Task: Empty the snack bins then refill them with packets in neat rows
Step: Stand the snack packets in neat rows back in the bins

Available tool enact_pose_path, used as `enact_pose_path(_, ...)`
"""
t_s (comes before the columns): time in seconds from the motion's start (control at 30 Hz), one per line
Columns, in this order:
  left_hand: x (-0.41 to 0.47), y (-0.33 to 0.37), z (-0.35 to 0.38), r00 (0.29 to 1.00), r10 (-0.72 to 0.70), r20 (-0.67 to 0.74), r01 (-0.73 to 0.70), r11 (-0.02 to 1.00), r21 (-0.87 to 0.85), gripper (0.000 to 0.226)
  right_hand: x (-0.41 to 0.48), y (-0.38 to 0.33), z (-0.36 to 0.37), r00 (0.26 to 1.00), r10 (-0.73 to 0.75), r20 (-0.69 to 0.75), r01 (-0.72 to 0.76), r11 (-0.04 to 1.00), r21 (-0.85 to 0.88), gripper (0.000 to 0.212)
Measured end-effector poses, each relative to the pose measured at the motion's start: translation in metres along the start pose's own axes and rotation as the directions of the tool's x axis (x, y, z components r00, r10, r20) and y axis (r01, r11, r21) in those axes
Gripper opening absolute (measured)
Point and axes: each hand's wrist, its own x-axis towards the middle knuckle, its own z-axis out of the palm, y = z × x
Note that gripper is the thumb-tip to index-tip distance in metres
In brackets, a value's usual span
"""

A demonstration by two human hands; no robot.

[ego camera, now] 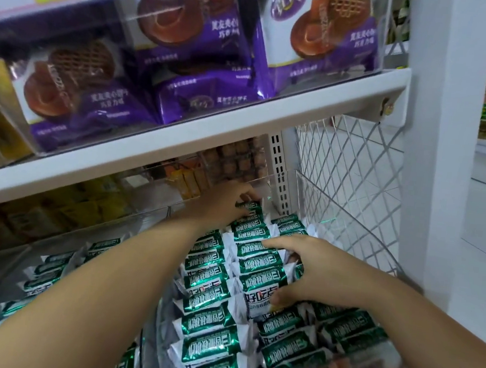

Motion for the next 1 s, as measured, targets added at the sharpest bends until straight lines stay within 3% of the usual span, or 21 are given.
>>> enact_pose_path(0.13,0.0,-0.004,0.0,1.0,0.016,-0.012,-0.016,0.999,0.034,0.035,0.0,-0.001,0.0,1.0,0.006,0.004,-0.006,1.0,0.011,0.087)
enact_pose_path(0.27,0.0,-0.009,0.007,0.994,0.042,-0.1,-0.012,0.959,0.282,0.035,0.0,-0.001,-0.001,1.0,0.013,0.014,-0.013,1.0,0.014,0.086)
enact_pose_path(0.37,-0.005,-0.008,0.0,0.983,0.028,-0.183,0.003,0.985,0.17,0.028,-0.001,-0.002,-0.001,1.0,0.008,0.01,-0.008,1.0,0.003,0.086)
enact_pose_path(0.47,-0.016,-0.007,-0.007,0.999,-0.027,-0.018,0.027,1.0,0.011,0.025,-0.001,-0.001,0.0,1.0,0.001,0.0,-0.001,1.0,-0.005,0.086)
enact_pose_path(0.53,-0.022,-0.009,-0.006,0.997,-0.069,0.045,0.067,0.996,0.054,0.025,-0.001,-0.001,0.0,1.0,0.0,-0.004,0.0,1.0,-0.006,0.086)
enact_pose_path(0.73,-0.025,-0.004,-0.003,0.989,-0.134,-0.064,0.144,0.968,0.207,0.021,-0.001,0.001,0.002,1.0,-0.005,-0.008,0.005,1.0,0.007,0.084)
enact_pose_path(0.87,-0.038,0.013,-0.017,0.987,-0.131,-0.094,0.138,0.988,0.074,0.021,-0.001,0.001,0.001,1.0,-0.004,-0.015,0.005,0.999,0.044,0.082)
enact_pose_path(1.0,-0.063,0.027,-0.017,0.994,-0.082,0.068,0.076,0.993,0.094,0.018,-0.002,0.0,0.002,0.998,-0.036,-0.055,0.037,0.999,0.027,0.081)
